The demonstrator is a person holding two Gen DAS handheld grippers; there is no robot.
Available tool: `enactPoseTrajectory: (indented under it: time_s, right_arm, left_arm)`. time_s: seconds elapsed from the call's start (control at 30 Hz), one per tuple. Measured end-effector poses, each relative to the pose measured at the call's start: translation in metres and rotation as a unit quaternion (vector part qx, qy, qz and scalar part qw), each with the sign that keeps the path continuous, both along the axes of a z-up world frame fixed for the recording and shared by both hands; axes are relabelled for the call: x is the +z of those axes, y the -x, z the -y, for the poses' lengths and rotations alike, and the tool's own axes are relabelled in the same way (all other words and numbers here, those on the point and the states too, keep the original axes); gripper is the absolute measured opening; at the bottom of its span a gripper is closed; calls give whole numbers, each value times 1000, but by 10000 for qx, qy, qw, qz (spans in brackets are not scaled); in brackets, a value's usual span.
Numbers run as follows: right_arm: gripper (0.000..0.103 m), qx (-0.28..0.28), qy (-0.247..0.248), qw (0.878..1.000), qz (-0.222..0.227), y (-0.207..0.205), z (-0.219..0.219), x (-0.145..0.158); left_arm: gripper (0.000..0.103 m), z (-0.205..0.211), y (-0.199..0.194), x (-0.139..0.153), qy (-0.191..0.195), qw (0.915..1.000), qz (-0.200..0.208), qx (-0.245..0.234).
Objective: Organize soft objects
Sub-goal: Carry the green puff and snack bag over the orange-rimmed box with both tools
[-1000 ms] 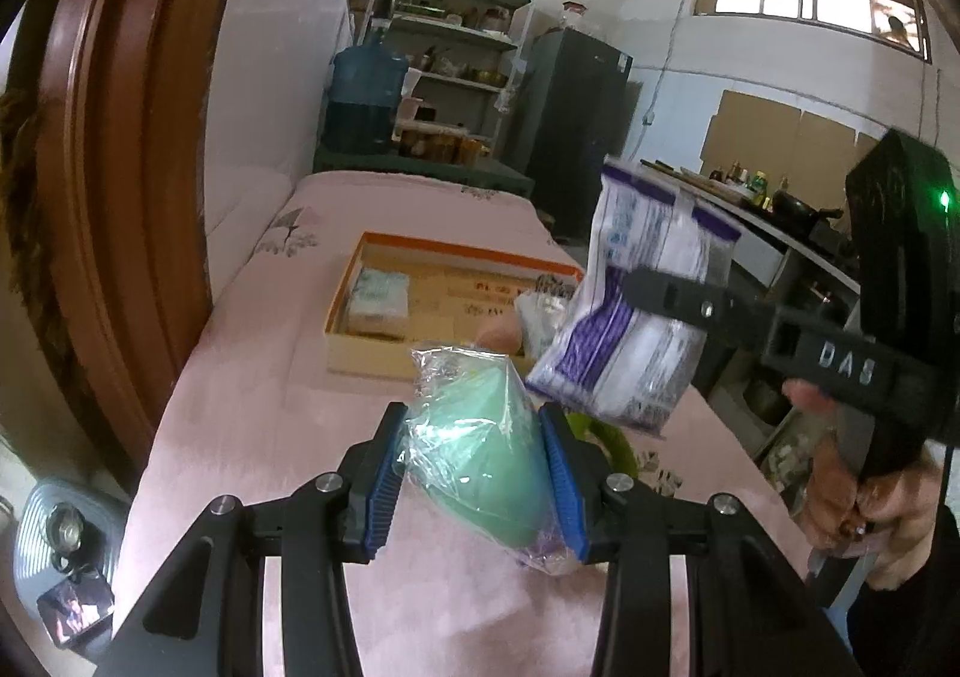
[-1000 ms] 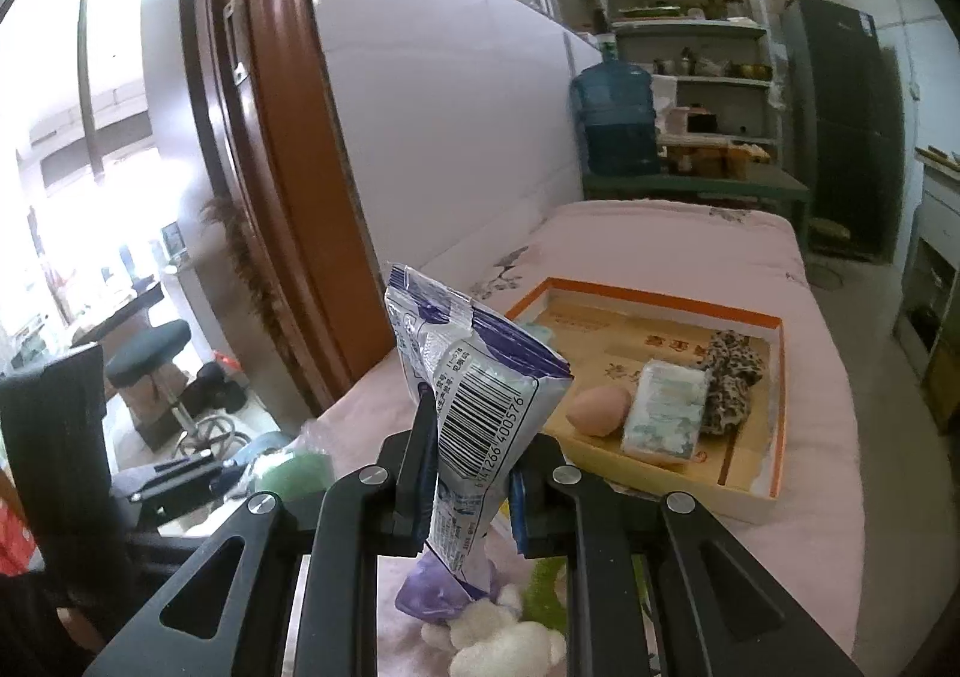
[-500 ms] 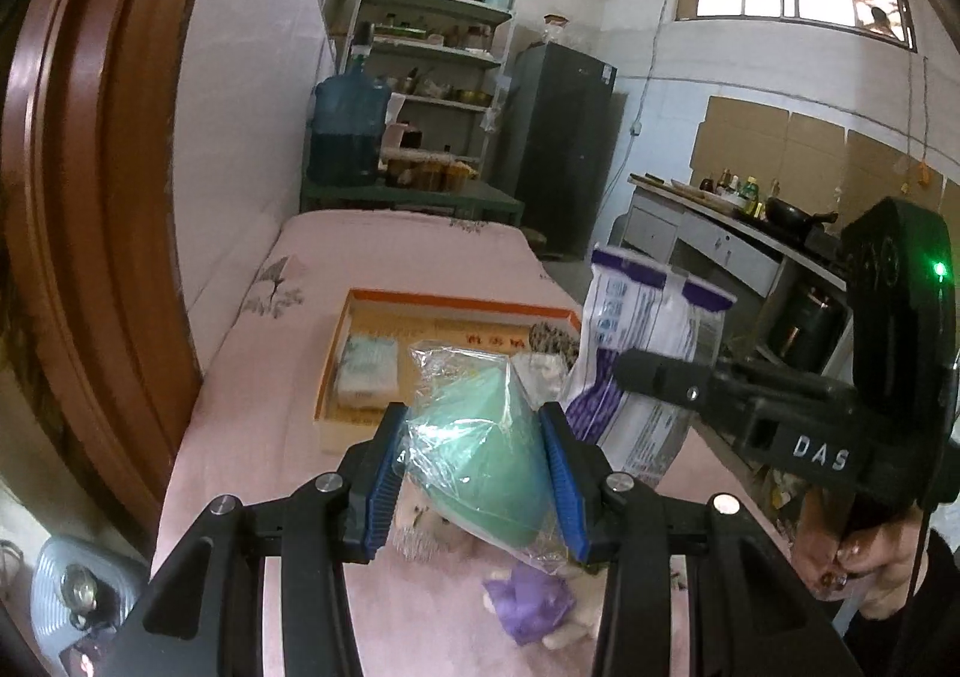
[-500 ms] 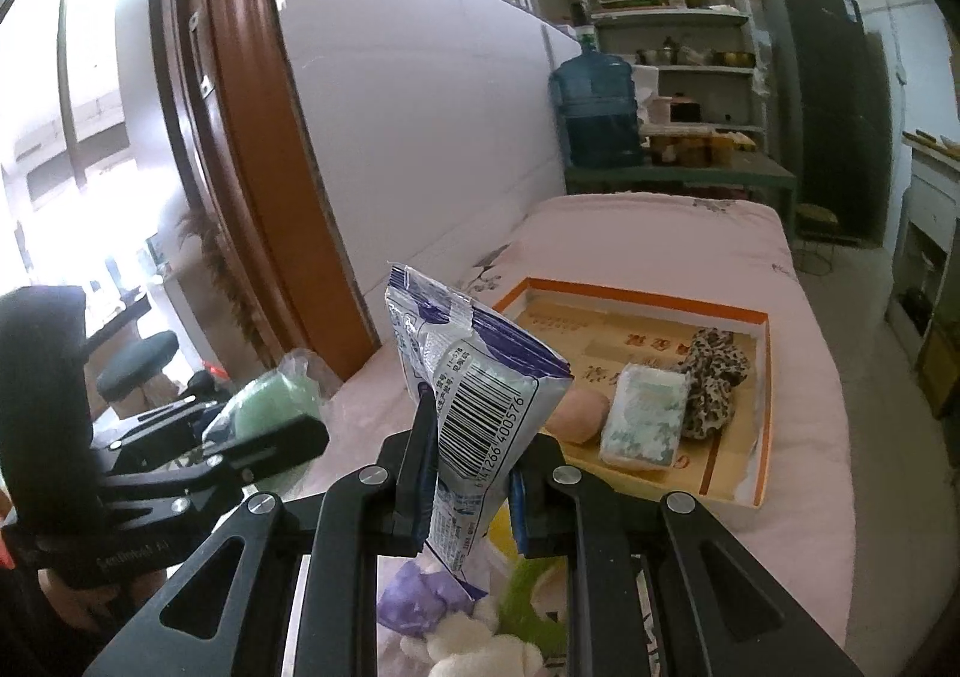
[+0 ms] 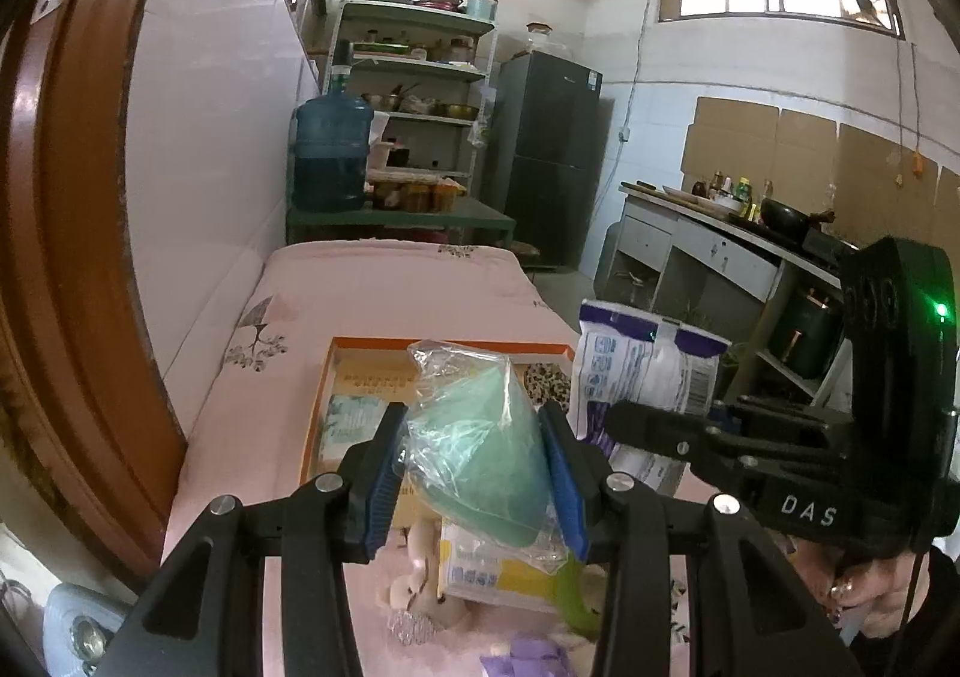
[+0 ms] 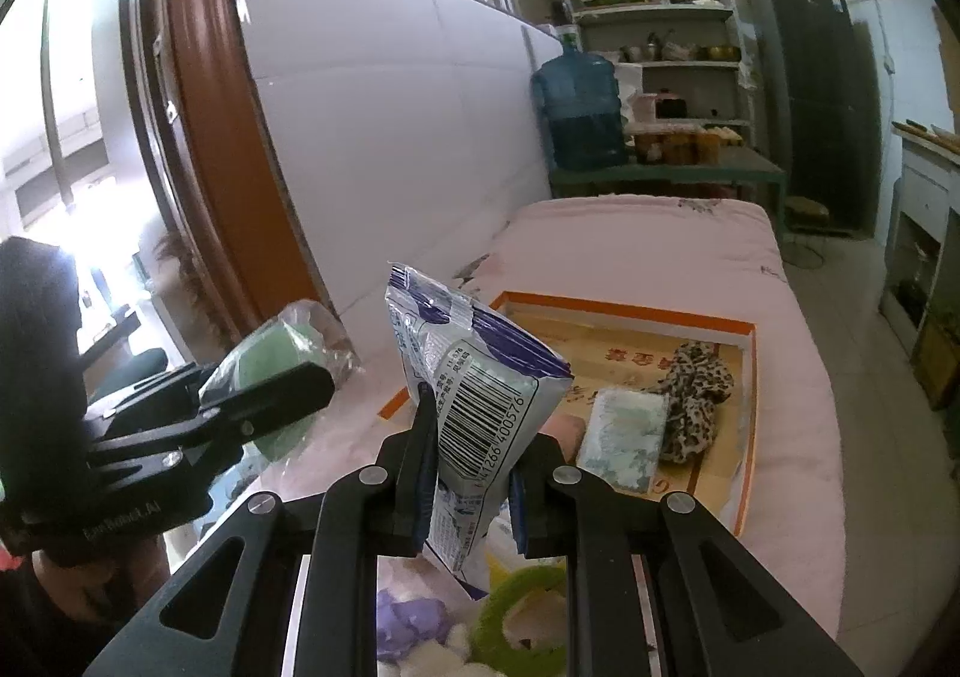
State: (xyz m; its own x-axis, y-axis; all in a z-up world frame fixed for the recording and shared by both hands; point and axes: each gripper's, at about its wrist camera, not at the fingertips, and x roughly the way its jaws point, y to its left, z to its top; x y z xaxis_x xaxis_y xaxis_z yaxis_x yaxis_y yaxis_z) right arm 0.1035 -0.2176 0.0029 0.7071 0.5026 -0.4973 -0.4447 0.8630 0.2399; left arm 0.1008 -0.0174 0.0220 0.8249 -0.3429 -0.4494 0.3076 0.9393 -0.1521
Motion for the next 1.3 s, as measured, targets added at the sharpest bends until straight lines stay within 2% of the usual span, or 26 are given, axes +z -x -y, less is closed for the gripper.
enactPoseTrajectory:
  time_s: [0.23, 0.63, 1.0, 1.3]
  right_arm:
    - [20, -82, -35, 9999, -91, -16, 6, -2]
    - [20, -661, -259, 9973, -178, -55, 37, -11]
    - [20, -1069, -295, 9933, -323, -111, 45, -27]
    - [21, -1161, -133, 9919, -494, -167, 46, -43]
  left_arm:
    - [44, 0, -25, 0, 7, 10000, -58, 49]
    - [44, 0, -76, -7, 160, 9995, -251, 107]
    - [44, 15, -132, -29, 242, 9972, -697, 106]
    - [44, 20, -160, -51, 107, 9951, -959, 193]
